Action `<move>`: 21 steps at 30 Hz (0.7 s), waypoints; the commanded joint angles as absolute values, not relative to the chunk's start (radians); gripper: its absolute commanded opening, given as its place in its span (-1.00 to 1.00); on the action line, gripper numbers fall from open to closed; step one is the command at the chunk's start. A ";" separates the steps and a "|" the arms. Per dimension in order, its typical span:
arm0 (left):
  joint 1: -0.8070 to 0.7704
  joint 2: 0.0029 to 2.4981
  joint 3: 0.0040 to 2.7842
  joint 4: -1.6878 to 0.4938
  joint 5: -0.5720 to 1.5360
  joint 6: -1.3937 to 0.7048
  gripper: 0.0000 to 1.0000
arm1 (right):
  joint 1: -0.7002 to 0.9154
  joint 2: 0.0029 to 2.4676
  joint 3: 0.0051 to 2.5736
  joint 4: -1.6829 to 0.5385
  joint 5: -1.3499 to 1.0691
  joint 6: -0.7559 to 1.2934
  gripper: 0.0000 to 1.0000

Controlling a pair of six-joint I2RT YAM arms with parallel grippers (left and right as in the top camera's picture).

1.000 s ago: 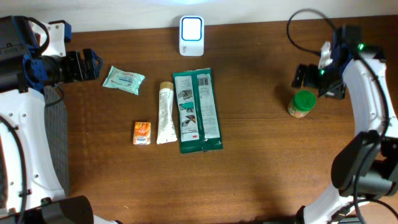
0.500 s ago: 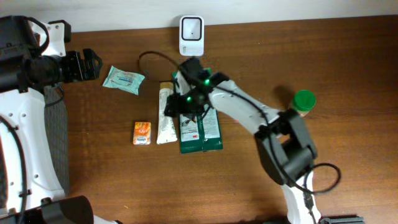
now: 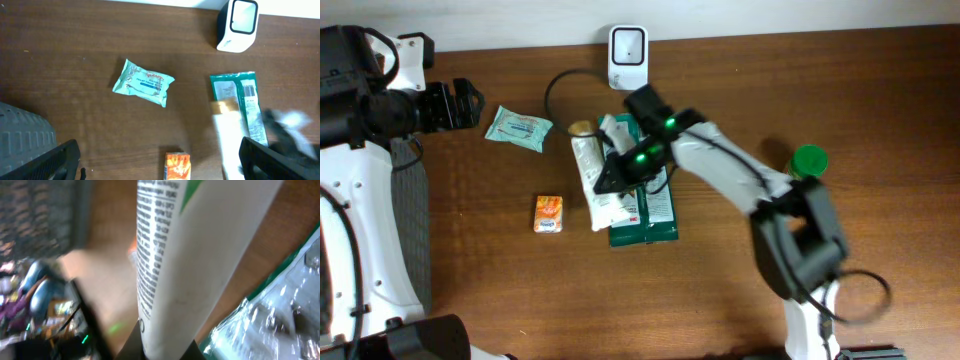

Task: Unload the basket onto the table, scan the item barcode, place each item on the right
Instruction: 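Grasp the white tube with the right gripper and raise it to the scanner, then carry the white tube right and place it beside the jar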

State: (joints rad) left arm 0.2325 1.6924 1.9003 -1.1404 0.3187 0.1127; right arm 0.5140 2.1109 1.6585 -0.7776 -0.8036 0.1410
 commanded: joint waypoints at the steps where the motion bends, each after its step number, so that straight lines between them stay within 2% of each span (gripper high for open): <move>1: 0.239 1.677 1.912 -1.140 0.334 0.129 0.98 | 0.473 1.887 1.677 -0.873 -0.974 -0.104 -0.92; 6: 0.239 1.677 1.912 -1.140 0.334 0.129 0.98 | 0.350 1.678 1.677 -1.009 -1.172 -0.168 -0.92; 10: 0.239 1.677 1.912 -1.140 0.334 0.130 0.98 | 0.321 1.661 1.676 -1.046 -1.130 -0.169 -0.92; 12: 0.239 1.677 1.912 -1.140 0.334 0.129 0.98 | 0.349 1.678 1.676 -1.006 -0.924 -0.168 -0.92; 14: 0.239 1.677 1.912 -1.140 0.334 0.129 0.98 | 0.416 1.728 1.676 -0.897 -0.509 -0.098 -0.92; 17: 0.239 1.677 1.912 -1.140 0.334 0.130 0.98 | 0.480 1.858 1.676 -0.560 0.072 -0.102 -0.92; 19: 0.239 1.677 1.912 -1.140 0.334 0.129 0.98 | 0.477 1.960 1.676 -0.332 0.286 -0.232 -0.92; 21: 0.239 1.677 1.912 -1.139 0.334 0.130 0.98 | 0.477 2.093 1.676 -0.059 0.446 -0.496 -0.92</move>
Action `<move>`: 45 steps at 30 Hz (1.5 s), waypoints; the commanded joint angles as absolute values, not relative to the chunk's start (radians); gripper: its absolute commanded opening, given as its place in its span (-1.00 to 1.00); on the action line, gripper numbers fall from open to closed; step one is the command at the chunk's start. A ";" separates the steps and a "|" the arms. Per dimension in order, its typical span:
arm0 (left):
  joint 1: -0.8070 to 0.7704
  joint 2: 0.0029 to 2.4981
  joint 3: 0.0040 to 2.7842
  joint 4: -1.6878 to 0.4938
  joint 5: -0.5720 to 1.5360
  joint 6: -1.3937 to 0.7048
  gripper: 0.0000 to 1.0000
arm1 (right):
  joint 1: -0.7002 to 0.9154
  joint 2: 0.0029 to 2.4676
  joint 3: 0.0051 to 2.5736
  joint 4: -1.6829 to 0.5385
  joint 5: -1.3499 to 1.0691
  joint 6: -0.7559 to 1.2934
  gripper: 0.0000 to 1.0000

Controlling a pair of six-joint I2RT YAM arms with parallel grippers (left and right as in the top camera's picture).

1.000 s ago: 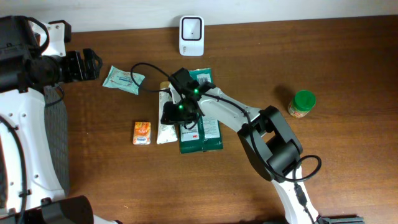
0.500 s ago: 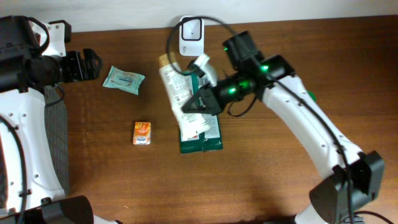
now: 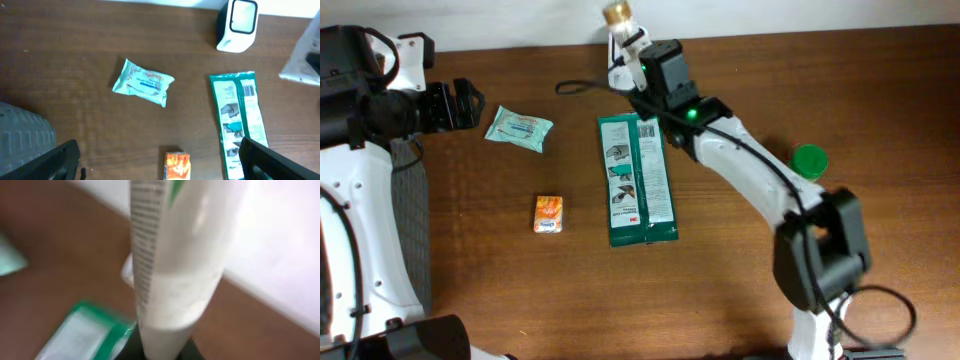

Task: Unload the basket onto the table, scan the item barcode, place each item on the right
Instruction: 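Carry the white tube right and place it beside the jar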

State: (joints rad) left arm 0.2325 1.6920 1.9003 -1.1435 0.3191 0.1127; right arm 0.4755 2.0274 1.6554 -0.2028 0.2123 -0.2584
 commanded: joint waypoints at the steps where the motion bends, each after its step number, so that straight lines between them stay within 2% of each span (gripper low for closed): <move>1: 0.239 1.677 1.912 -1.140 0.334 0.129 0.98 | 0.477 2.153 1.676 0.077 0.502 -0.615 -0.92; 3: 0.239 1.677 1.912 -1.140 0.334 0.129 0.98 | 0.476 2.286 1.677 0.364 0.620 -0.833 -0.92; 5: 0.239 1.677 1.912 -1.140 0.334 0.130 0.98 | 0.463 2.380 1.681 0.519 0.640 -1.017 -0.92; 9: 0.239 1.677 1.912 -1.139 0.334 0.129 0.99 | 0.398 2.419 1.685 0.506 0.641 -1.045 -0.92; 17: 0.239 1.677 1.912 -1.140 0.334 0.130 0.98 | 0.476 2.419 1.686 0.611 0.649 -1.103 -0.92; 21: 0.239 1.677 1.912 -1.140 0.334 0.130 0.99 | 0.484 2.387 1.685 0.597 0.765 -1.064 -0.92; 23: 0.239 1.677 1.912 -1.140 0.334 0.130 0.98 | 0.491 2.304 1.685 0.459 0.776 -0.946 -0.92; 27: 0.239 1.677 1.912 -1.140 0.334 0.129 0.99 | 0.491 2.017 1.685 -0.009 0.648 -0.520 -0.92; 28: 0.239 1.677 1.912 -1.140 0.334 0.130 0.98 | 0.488 1.911 1.685 -0.229 0.565 -0.292 -0.92; 29: 0.239 1.677 1.912 -1.140 0.334 0.129 0.98 | 0.482 1.858 1.685 -0.364 0.509 -0.154 -0.92; 30: 0.239 1.677 1.912 -1.140 0.334 0.130 0.98 | 0.461 1.793 1.685 -0.616 0.366 0.039 -0.92; 32: 0.239 1.677 1.912 -1.140 0.334 0.130 0.98 | 0.401 1.778 1.684 -0.969 0.188 0.145 -0.92; 33: 0.239 1.677 1.912 -1.140 0.334 0.129 0.98 | 0.374 1.790 1.673 -1.076 0.139 0.167 -0.92; 35: 0.239 1.677 1.912 -1.140 0.334 0.129 0.98 | 0.289 1.819 1.535 -1.122 0.086 0.174 -0.92; 38: 0.239 1.677 1.912 -1.140 0.334 0.129 0.98 | 0.154 1.826 1.318 -0.978 0.086 0.173 -0.92; 42: 0.239 1.677 1.912 -1.140 0.334 0.129 0.98 | -0.014 1.826 1.233 -0.887 0.089 0.173 -0.90; 43: 0.239 1.677 1.912 -1.139 0.334 0.129 0.98 | -0.053 1.826 1.233 -0.886 0.088 0.173 -0.70; 45: 0.239 1.677 1.912 -1.139 0.334 0.129 0.98 | -0.095 1.826 1.237 -0.892 0.078 0.172 -0.17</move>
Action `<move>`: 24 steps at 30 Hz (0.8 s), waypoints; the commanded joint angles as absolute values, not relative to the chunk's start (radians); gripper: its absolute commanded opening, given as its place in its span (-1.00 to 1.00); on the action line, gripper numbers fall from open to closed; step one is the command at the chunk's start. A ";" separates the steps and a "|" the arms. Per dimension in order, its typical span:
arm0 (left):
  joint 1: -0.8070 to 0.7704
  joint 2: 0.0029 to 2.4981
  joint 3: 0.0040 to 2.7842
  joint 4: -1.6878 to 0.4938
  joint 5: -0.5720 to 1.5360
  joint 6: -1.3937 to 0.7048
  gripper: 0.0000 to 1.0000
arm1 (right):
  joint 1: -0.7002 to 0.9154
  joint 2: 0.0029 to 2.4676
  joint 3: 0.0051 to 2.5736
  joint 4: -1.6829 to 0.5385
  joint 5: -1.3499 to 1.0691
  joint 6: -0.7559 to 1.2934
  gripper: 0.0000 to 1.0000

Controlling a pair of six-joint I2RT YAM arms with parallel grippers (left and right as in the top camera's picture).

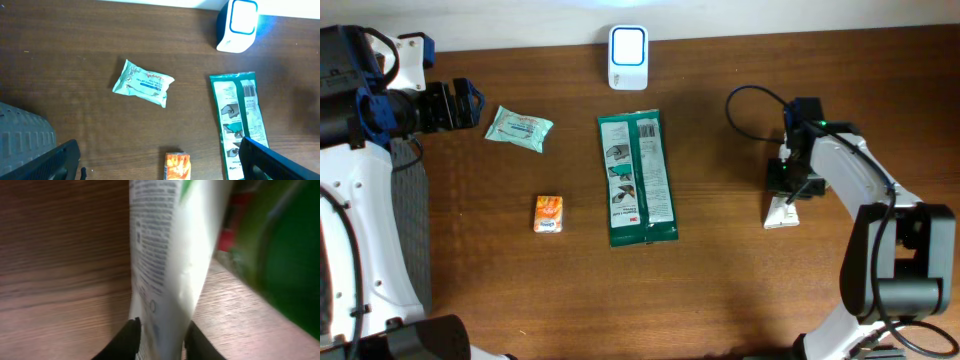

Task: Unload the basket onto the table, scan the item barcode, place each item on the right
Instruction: 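Carry the white tube right and place it beside the jar, then grasp the green-and-white packet with both grippers and lift it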

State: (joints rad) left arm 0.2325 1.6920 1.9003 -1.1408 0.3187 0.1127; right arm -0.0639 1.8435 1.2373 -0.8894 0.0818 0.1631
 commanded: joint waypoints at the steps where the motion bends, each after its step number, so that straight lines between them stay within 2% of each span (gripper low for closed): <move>1: 0.239 1.677 1.912 -1.140 0.334 0.130 0.98 | -0.095 1.826 1.253 -0.898 0.062 0.157 0.03; 2: 0.239 1.677 1.912 -1.140 0.334 0.130 0.98 | -0.095 1.826 1.310 -0.936 0.019 0.139 0.40; 4: 0.239 1.677 1.912 -1.140 0.334 0.129 0.98 | -0.091 1.826 1.422 -1.018 -0.025 0.117 0.50; 7: 0.239 1.677 1.912 -1.139 0.334 0.129 0.98 | -0.062 1.826 1.613 -1.142 -0.204 0.046 0.47; 10: 0.239 1.677 1.912 -1.136 0.333 0.130 0.98 | -0.012 1.836 1.604 -1.088 -0.426 0.037 0.32; 12: 0.239 1.677 1.912 -1.142 0.342 0.128 0.98 | 0.053 1.862 1.546 -1.002 -0.472 0.054 0.32; 14: 0.239 1.677 1.912 -1.126 0.510 0.083 0.99 | 0.087 1.903 1.536 -0.969 -0.512 0.068 0.32; 15: 0.239 1.677 1.912 -1.123 0.509 0.083 0.98 | 0.096 1.921 1.535 -0.949 -0.540 0.068 0.32; 16: 0.239 1.677 1.912 -1.130 0.533 0.083 0.99 | 0.106 1.942 1.535 -0.919 -0.586 0.068 0.44; 17: 0.233 1.683 1.907 -1.135 0.583 0.083 0.51 | 0.114 1.961 1.535 -0.885 -0.632 0.068 0.63; 18: 0.216 1.692 1.893 -1.135 0.618 0.064 -0.25 | 0.120 1.979 1.535 -0.857 -0.665 0.069 0.93; 19: 0.168 1.717 1.862 -1.134 0.613 0.037 -0.95 | 0.126 2.003 1.535 -0.830 -0.681 0.113 0.97; 20: 0.117 1.745 1.829 -1.131 0.613 0.028 -1.00 | 0.131 2.017 1.535 -0.823 -0.677 0.120 0.97; 21: 0.057 1.774 1.784 -1.101 0.606 -0.028 -1.00 | 0.132 2.025 1.535 -0.820 -0.677 0.120 0.61; 22: -0.037 1.812 1.693 -1.019 0.599 -0.085 -1.00 | 0.131 2.041 1.535 -0.810 -0.677 0.120 -0.08; 24: -0.125 1.861 1.598 -0.937 0.475 -0.222 -1.00 | 0.132 2.059 1.534 -0.811 -0.677 0.122 -0.62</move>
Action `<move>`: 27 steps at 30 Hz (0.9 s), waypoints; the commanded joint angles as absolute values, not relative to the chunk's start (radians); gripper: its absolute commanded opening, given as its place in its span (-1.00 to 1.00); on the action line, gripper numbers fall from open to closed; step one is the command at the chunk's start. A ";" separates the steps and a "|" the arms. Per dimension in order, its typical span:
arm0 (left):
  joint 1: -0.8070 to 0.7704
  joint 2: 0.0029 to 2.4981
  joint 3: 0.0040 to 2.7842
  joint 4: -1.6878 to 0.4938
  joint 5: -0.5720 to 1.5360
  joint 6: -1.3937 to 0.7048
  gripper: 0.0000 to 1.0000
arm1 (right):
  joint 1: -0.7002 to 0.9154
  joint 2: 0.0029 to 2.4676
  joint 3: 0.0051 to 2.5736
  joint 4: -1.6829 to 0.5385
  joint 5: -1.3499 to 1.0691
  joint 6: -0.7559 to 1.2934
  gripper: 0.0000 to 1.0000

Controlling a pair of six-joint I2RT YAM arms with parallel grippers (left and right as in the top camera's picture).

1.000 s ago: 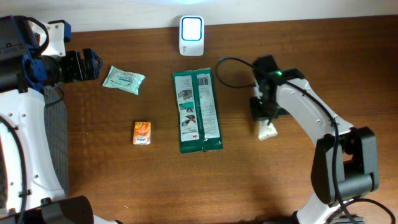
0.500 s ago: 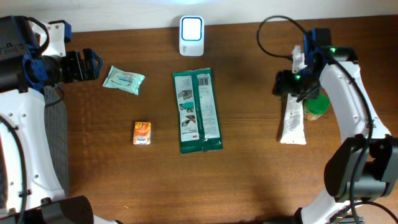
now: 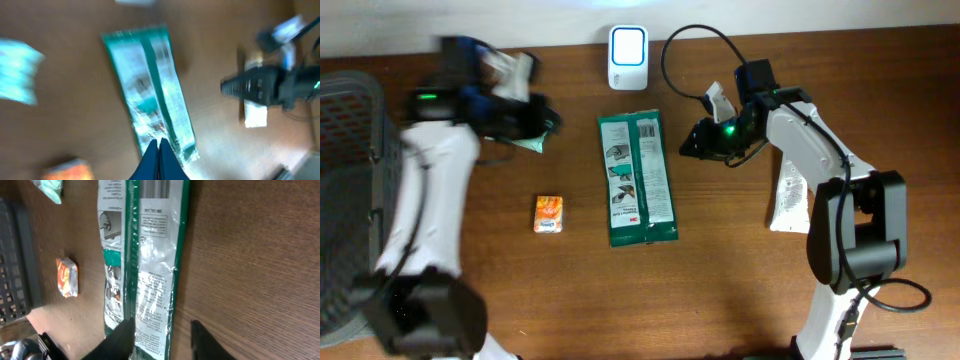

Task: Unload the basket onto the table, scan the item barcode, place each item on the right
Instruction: 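Grasp the green-and-white packet with both grippers and lift it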

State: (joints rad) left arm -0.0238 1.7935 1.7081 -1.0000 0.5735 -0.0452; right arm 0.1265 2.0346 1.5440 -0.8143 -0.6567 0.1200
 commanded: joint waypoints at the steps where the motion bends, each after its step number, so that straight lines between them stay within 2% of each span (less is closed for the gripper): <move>1: -0.173 1.897 1.526 -0.844 0.466 -0.296 -1.00 | 0.132 2.065 1.534 -0.810 -0.677 0.133 -0.70; 3: -0.248 1.960 1.460 -0.730 0.434 -0.328 -1.00 | 0.132 2.067 1.534 -0.811 -0.677 0.136 -0.72; 11: -0.287 2.164 1.459 -0.689 0.399 -0.368 -1.00 | 0.132 2.067 1.505 -0.808 -0.677 0.137 -0.73; 17: -0.285 2.282 1.459 -0.692 0.422 -0.435 -1.00 | 0.158 2.067 1.339 -0.646 -0.677 0.234 -0.72; 19: -0.284 2.282 1.459 -0.692 0.422 -0.434 -1.00 | 0.201 2.067 1.279 -0.580 -0.665 0.257 -0.31; 20: -0.284 2.282 1.459 -0.692 0.422 -0.434 -1.00 | 0.216 2.068 1.245 -0.543 -0.628 0.303 -0.21; 23: -0.284 2.282 1.459 -0.692 0.422 -0.434 -1.00 | 0.228 2.088 1.207 -0.474 -0.649 0.331 -0.09; 27: -0.284 2.282 1.459 -0.693 0.422 -0.434 -1.00 | 0.276 2.136 1.207 -0.321 -0.827 0.331 -0.09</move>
